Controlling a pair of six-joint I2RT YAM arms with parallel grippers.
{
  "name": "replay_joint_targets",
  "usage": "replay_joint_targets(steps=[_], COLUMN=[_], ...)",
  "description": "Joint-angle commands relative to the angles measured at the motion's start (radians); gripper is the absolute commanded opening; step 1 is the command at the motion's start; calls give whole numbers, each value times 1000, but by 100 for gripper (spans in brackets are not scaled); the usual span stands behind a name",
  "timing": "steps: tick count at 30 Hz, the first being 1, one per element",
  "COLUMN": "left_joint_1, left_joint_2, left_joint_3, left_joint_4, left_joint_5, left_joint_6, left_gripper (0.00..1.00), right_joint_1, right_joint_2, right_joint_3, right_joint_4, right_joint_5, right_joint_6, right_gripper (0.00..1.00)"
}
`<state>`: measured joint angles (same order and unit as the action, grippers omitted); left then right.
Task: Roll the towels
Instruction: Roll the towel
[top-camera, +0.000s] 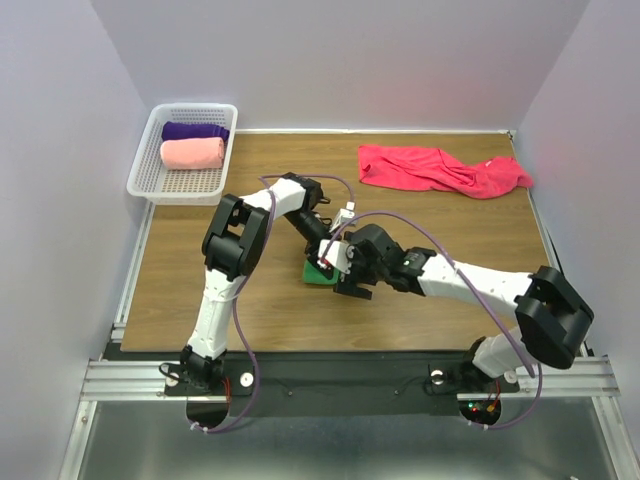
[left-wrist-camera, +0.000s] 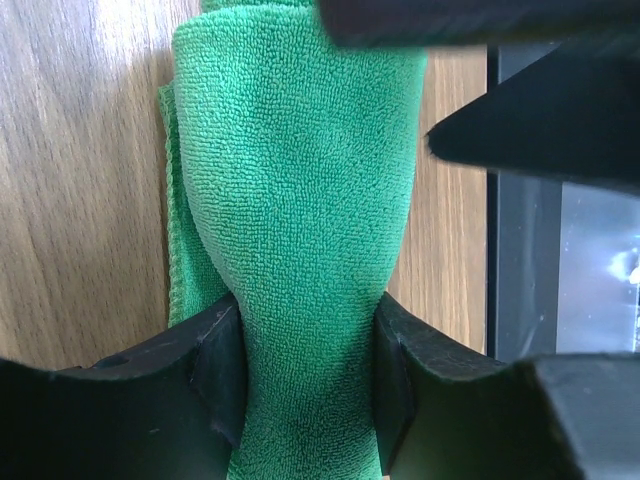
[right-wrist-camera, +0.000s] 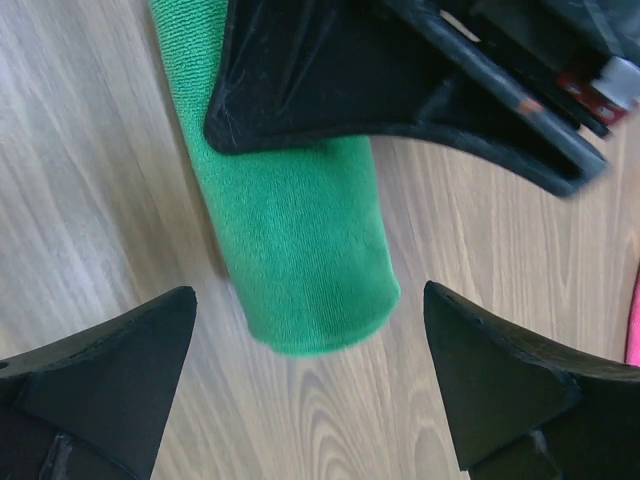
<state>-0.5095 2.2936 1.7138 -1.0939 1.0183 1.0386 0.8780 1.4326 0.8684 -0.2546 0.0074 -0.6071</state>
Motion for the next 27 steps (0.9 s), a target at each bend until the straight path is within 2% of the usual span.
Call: replay_joint_targets(steps=[1,5,12,15,16,17,18,21,22,24,27], left_joint_1=[26,34,39,42,49,54,72,118,138,210,299], left_joint_2=[84,83,75,66,60,37,21,-63,-89,-163,-268], left_joint_3=[-16,-16,-16,-16,-22,-29,-48,-77,-95,-105,-105], left_joint_4=[43,40,32,28,35,48,61,107,121,140,163], left_joint_5=[-247,-241,-241,-242,-236,-233,-234,-224,-221,-196,-191], left_joint_6=[70,78,92,94,90,81,71,67,63,61,35], left_gripper=[56,56,57,61,66,69,74,90,98,99,99], right_joint_1=[3,3,1,-10,-22,-30,-45,-62,-74,-88,-102], right_joint_2=[54,86,140,160,163,160,158,160,163,176,207], right_joint_3=[-9,-31,-68,-65,-60,-60,-55,-54,-51,-32,6], right_joint_4=[100,112,147,149,147,147,146,123,112,75,22], right_joint_5=[-1,-69,-80,-92,-99,-122,-135,-181,-193,-222,-271], right_joint_6=[-42,-45,-69,-74,-72,-68,-54,-59,-60,-60,-57], right_gripper=[100,97,93,79,62,55,43,29,19,14,13])
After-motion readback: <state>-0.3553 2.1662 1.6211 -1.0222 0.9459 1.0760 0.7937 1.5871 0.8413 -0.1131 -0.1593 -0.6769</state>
